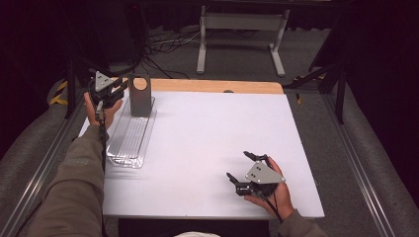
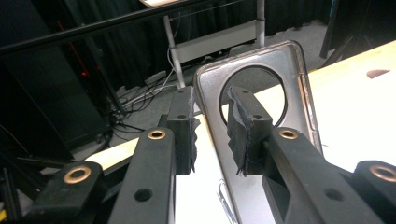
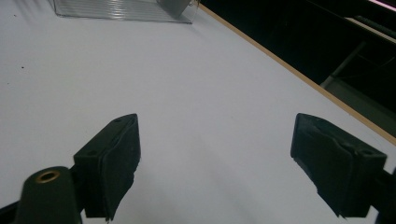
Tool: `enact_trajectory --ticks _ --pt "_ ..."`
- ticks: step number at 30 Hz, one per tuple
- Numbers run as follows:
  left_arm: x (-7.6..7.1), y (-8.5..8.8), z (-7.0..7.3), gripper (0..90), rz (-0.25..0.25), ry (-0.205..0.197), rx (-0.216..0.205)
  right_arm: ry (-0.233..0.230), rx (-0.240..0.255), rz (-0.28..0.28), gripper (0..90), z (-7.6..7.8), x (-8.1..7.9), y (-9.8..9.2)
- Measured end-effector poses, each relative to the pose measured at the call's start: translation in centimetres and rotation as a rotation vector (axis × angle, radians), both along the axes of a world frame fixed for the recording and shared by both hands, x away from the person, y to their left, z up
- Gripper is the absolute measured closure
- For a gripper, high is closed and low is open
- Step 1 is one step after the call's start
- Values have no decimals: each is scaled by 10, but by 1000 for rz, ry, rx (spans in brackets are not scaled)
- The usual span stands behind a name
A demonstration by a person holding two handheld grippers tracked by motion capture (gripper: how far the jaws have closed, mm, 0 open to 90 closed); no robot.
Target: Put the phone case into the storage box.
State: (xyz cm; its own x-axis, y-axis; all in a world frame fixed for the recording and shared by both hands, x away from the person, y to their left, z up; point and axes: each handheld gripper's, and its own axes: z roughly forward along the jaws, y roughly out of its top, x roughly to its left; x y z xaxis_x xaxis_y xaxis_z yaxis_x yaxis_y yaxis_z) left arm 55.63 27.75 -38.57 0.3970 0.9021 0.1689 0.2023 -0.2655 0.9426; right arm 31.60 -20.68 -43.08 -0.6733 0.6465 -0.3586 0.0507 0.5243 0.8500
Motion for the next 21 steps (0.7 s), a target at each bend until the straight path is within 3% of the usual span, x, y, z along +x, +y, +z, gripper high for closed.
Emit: enact_trajectory --ticks 4,7,21 --pt "-3 -1 3 724 -6 -1 -15 -2 0 -2 171 0 0 -1" --pt "-5 -1 7 728 -10 -13 16 -5 4 -1 171 1 -1 0" --pt "-13 4 12 724 -15 -14 6 -7 4 2 172 2 -1 1"
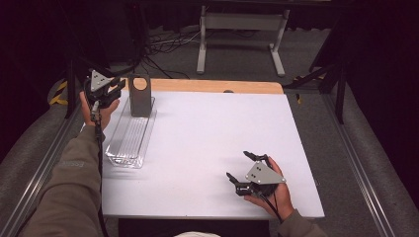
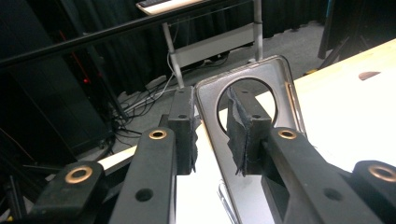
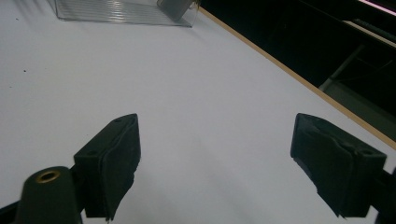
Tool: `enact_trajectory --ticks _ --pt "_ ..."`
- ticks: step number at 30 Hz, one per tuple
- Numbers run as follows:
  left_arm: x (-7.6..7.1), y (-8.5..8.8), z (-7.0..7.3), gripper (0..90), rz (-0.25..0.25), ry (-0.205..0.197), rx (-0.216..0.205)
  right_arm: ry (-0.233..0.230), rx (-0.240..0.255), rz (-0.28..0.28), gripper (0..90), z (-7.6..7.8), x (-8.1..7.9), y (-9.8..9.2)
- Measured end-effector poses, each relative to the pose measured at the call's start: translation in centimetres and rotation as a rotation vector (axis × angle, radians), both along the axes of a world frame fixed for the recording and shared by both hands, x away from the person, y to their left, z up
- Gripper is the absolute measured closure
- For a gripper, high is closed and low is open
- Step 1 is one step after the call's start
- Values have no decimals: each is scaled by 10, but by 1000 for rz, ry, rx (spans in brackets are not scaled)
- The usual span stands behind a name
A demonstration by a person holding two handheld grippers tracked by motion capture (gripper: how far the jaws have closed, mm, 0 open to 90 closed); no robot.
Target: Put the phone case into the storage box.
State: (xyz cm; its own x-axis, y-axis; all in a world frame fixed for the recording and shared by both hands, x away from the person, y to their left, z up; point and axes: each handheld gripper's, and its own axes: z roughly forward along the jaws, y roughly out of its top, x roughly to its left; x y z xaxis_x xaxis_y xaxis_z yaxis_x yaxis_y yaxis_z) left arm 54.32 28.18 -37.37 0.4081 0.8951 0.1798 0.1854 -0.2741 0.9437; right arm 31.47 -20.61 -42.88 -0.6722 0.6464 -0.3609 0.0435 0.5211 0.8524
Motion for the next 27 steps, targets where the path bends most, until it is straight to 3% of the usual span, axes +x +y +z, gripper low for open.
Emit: enact_trajectory --ticks 14,19,27 --pt "-13 0 8 716 -31 -23 -4 1 -1 -5 173 -1 2 0" --pt "-22 -4 18 715 -52 -45 14 -1 11 -5 173 1 2 -1" --pt "-32 -3 25 708 -73 -70 -1 -2 10 -3 174 2 1 0"
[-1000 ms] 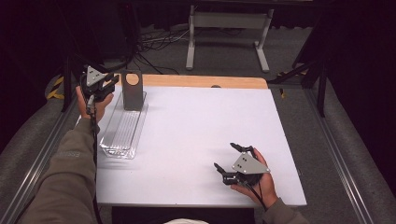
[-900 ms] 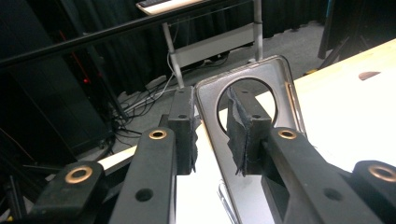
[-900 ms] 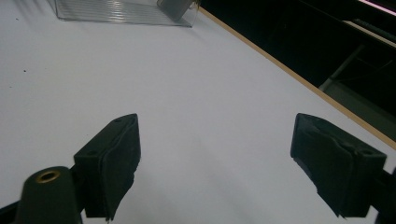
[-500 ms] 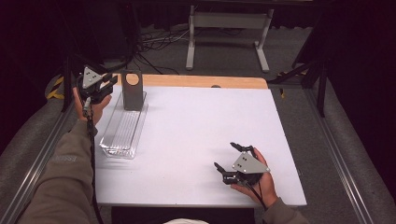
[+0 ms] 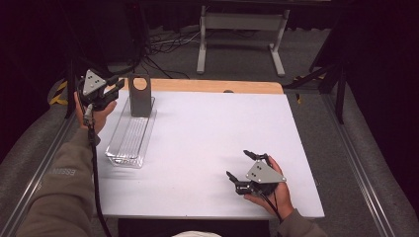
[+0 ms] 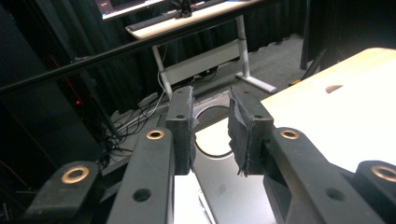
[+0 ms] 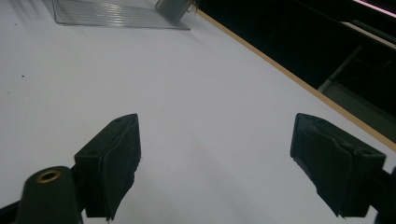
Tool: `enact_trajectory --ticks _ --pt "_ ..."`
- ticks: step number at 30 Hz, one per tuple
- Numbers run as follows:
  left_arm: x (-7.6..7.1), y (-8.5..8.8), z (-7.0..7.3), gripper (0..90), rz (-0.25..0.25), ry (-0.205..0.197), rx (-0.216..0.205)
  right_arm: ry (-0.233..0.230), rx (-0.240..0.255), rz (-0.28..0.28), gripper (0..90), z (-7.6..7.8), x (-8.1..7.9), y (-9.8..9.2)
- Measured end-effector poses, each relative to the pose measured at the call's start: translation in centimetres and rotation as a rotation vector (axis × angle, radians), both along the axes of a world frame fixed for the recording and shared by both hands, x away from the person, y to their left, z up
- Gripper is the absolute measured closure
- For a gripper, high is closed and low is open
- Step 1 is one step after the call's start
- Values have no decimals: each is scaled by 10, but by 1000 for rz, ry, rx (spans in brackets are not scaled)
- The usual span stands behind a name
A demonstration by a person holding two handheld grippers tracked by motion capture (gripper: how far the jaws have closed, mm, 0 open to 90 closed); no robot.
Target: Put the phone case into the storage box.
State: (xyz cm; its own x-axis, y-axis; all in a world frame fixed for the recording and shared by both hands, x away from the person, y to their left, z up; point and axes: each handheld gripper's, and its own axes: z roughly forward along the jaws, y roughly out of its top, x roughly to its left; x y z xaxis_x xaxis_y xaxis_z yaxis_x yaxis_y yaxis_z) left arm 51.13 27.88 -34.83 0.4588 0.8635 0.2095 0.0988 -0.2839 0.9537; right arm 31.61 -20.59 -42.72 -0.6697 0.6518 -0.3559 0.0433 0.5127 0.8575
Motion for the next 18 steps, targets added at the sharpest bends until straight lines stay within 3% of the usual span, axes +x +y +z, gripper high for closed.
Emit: enact_trajectory --ticks 7,13,18 --pt "-8 0 2 692 -9 -8 -6 -1 1 -2 174 0 0 0" --pt "-15 -1 2 628 -18 -21 -31 -4 5 -4 174 1 0 -1" --pt "-20 -4 0 585 -30 -18 -28 -3 -2 -3 174 1 0 0"
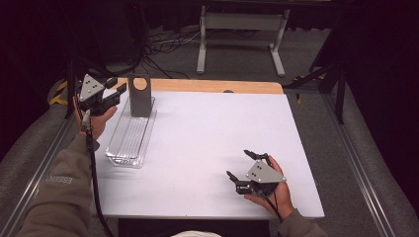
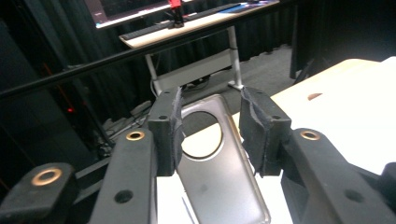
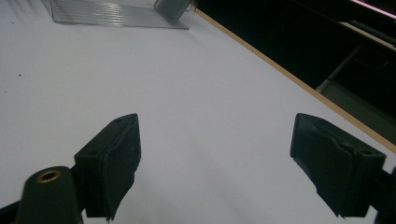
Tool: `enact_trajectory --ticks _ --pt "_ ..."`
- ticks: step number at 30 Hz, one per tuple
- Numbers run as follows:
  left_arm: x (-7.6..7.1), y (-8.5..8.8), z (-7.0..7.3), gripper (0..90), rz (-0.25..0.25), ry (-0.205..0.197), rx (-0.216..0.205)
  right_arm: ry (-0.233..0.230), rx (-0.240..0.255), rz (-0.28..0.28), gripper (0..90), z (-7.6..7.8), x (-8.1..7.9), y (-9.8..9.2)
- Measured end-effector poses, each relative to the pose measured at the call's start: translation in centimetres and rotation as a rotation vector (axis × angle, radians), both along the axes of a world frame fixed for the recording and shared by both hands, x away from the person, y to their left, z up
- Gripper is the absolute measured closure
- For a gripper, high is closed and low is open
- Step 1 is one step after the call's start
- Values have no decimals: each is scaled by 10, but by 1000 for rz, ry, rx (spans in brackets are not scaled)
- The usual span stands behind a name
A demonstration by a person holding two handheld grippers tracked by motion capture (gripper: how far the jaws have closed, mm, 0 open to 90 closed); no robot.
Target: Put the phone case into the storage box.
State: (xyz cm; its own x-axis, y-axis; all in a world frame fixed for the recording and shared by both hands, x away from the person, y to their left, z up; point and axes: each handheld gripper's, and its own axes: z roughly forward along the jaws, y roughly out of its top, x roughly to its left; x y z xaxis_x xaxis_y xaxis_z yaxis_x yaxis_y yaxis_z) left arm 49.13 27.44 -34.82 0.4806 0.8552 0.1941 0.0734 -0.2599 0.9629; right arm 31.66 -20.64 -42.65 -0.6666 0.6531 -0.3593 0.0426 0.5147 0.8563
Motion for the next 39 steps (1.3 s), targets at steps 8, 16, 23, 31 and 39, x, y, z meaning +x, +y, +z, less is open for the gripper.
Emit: enact_trajectory --ticks 8,16,23,31,39 --pt "-10 -6 -2 478 -11 -14 9 -1 -4 2 175 -1 0 1" --pt "-14 -12 -5 356 -18 -14 -4 0 0 -2 174 0 0 0" --pt "-15 -19 -10 215 -16 0 -3 -2 -12 7 174 -1 0 2" --pt "-18 -24 -11 90 -51 14 -13 -5 -8 1 174 0 0 0" --pt "-27 -29 -9 45 -124 11 -21 -5 -9 -2 174 0 0 -1"
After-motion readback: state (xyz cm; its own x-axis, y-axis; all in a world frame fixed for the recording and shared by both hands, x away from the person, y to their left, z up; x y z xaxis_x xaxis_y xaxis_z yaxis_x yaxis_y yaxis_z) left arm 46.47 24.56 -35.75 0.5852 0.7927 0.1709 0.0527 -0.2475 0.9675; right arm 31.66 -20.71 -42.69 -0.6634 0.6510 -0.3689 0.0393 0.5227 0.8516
